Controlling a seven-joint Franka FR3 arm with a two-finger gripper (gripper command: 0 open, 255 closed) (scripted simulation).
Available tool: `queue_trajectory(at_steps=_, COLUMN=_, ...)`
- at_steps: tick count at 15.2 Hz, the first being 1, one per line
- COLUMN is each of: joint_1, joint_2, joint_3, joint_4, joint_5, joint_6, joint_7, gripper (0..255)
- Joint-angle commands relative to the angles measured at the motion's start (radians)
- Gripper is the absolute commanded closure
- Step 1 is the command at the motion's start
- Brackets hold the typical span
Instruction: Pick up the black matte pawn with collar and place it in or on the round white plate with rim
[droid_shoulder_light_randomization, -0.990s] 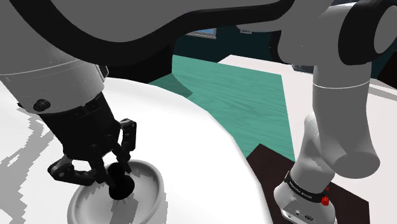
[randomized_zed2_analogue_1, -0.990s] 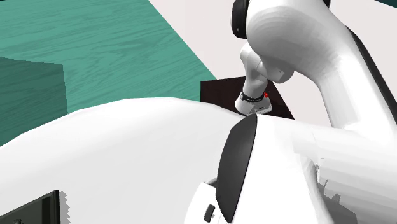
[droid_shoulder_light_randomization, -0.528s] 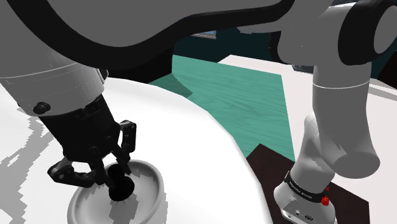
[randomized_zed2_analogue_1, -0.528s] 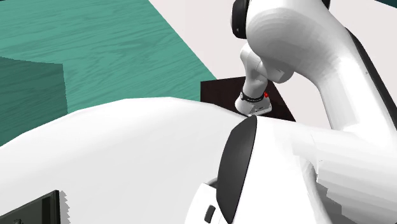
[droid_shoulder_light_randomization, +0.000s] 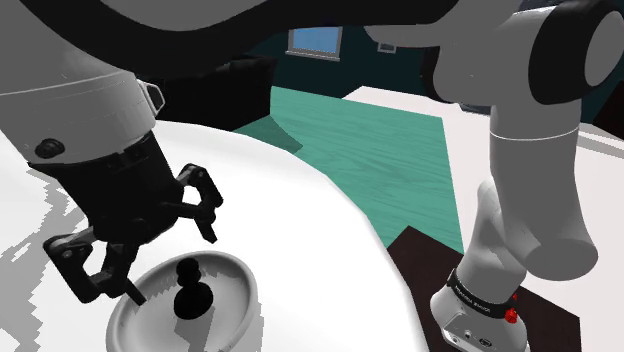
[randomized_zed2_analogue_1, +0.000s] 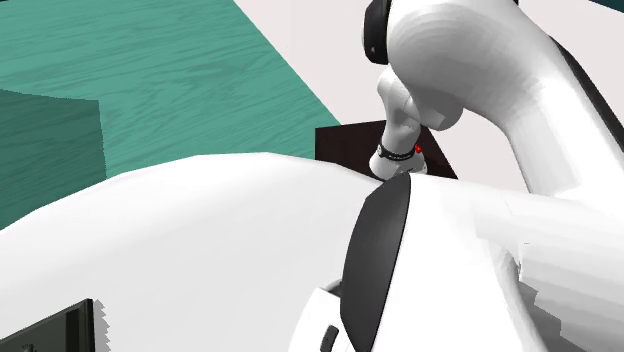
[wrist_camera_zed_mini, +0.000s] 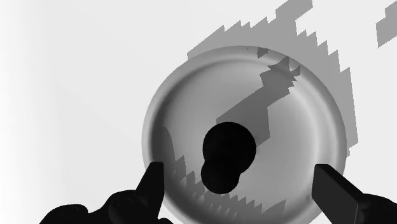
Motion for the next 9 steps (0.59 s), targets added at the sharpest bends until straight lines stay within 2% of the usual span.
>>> queue_trajectory(at_steps=1, joint_1=0.028, joint_2=0.031, joint_3=-0.002, joint_4=0.105, joint_5=-0.015, joint_6=-0.077, joint_7=0.004, gripper=0)
queue_trajectory(at_steps=2, joint_1=0.042, joint_2=0.048, joint_3=-0.003, joint_4=0.157, joint_5=-0.024, joint_6=-0.112, joint_7=0.005, gripper=0)
queue_trajectory(at_steps=9, joint_1=0.043, joint_2=0.048, joint_3=-0.004, joint_4=0.157, joint_5=-0.024, joint_6=-0.112, joint_7=0.005, gripper=0)
